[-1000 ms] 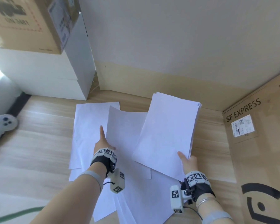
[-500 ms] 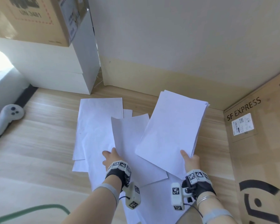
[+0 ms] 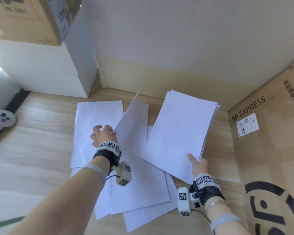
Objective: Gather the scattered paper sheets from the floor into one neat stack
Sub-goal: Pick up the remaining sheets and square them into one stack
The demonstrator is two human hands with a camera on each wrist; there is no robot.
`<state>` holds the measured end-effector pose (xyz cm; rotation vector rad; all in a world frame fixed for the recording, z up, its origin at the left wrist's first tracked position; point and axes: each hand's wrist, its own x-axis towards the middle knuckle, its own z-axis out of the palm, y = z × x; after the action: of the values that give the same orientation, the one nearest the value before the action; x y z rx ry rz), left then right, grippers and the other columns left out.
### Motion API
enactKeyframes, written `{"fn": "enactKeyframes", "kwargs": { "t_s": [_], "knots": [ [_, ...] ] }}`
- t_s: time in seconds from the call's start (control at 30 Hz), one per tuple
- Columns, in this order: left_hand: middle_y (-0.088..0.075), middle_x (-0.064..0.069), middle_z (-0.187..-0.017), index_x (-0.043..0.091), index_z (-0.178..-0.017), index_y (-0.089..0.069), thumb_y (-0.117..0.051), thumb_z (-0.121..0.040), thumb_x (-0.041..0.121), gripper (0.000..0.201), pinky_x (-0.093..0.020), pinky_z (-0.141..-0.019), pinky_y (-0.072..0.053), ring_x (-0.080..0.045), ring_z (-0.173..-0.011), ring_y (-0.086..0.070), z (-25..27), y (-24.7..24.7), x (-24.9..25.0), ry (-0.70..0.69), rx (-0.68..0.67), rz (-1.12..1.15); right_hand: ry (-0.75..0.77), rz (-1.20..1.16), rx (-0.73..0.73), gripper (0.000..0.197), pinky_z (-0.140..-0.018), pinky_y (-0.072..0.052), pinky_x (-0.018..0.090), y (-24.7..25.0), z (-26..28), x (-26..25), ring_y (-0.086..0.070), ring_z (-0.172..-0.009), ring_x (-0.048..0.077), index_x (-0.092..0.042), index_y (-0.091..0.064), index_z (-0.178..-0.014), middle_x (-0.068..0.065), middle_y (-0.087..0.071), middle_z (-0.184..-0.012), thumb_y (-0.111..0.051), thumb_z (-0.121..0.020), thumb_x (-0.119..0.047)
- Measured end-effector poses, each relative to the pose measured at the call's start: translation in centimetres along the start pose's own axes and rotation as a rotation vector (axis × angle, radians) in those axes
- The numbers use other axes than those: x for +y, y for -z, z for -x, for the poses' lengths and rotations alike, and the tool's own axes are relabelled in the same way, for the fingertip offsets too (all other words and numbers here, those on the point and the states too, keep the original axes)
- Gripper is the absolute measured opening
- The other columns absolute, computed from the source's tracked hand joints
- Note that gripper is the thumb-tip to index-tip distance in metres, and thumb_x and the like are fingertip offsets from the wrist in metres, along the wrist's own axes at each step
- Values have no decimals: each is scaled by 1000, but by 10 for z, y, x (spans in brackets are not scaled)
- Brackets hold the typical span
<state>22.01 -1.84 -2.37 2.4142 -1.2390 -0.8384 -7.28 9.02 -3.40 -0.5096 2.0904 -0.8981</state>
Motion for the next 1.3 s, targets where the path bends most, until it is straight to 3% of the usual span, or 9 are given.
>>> {"fn": "enactKeyframes", "kwargs": {
  "t_s": [0.23, 0.37, 0.5, 0.6, 0.73, 0.87, 0.93, 1.13, 1.3],
  "knots": [
    [-27, -10, -137, 12, -110, -56, -42, -85, 1, 31, -43, -98, -39, -36, -117, -35, 38, -30, -27, 199, -272, -191, 7, 29, -15, 30, -91, -46, 40, -3, -1, 0, -57, -89, 26, 9, -60, -106, 26, -64, -110, -60, -88, -15],
    [-31, -10, -125, 10, -96, -54, -38, -77, -9, 31, -37, -78, -42, -32, -99, -40, 48, -35, -35, 144, -221, -202, 12, 37, -13, 26, -90, -46, 39, -2, -3, -2, -57, -89, 27, 6, -61, -102, 26, -64, -109, -60, -88, -16],
    [-45, -13, -89, 10, -69, -39, -40, -75, -6, 17, -34, -70, -42, -35, -87, -54, 32, -34, -41, 114, -278, -102, 18, 46, -3, 31, -90, -46, 40, -2, -4, 0, -59, -91, 29, 10, -61, -104, 25, -65, -106, -61, -88, -15],
    [-58, -14, -84, 15, -93, -47, -44, -78, -2, 22, -35, -72, -45, -34, -86, -58, 24, -28, -42, 97, -292, 28, 25, 45, 1, 32, -88, -45, 38, -2, -5, 2, -58, -90, 26, 11, -60, -105, 27, -65, -111, -61, -88, -14],
    [-47, -4, -62, 24, -110, -34, -48, -79, -2, 43, -32, -61, -43, -27, -65, -54, 25, -17, -39, 145, -229, 269, 28, 32, 1, 31, -88, -46, 37, -2, -5, 3, -58, -90, 26, 12, -61, -105, 28, -65, -111, -61, -87, -13],
    [-67, -16, -103, 10, -121, -55, -57, -85, 10, 36, -34, -87, -48, -33, -103, -62, 16, -13, -39, 143, -391, 311, 17, 26, 4, 31, -89, -45, 37, -1, -8, 5, -56, -90, 24, 12, -60, -106, 27, -64, -111, -61, -87, -13],
    [-62, -17, -123, 9, -129, -51, -53, -86, 5, 43, -38, -98, -46, -34, -113, -58, 15, -14, -38, 116, -427, 295, 11, 28, 4, 32, -90, -45, 39, 0, -7, 6, -56, -90, 25, 12, -60, -106, 27, -64, -111, -62, -87, -14],
    [-58, -17, -127, 19, -138, -42, -42, -88, 1, 53, -29, -85, -37, -35, -115, -54, 5, 8, -36, 22, -235, 364, 0, 66, 17, 33, -92, -45, 40, 14, -10, 8, -58, -95, 31, 12, -58, -110, 26, -63, -115, -60, -88, -13],
    [-58, -23, -125, 3, -132, -46, -49, -88, 1, 45, -33, -86, -40, -37, -114, -56, -17, 39, -34, 2, -39, 550, -15, 85, 43, 34, -84, -42, 35, 32, -17, 9, -57, -92, 30, 14, -56, -111, 29, -61, -116, -60, -88, -11]
  ]
}}
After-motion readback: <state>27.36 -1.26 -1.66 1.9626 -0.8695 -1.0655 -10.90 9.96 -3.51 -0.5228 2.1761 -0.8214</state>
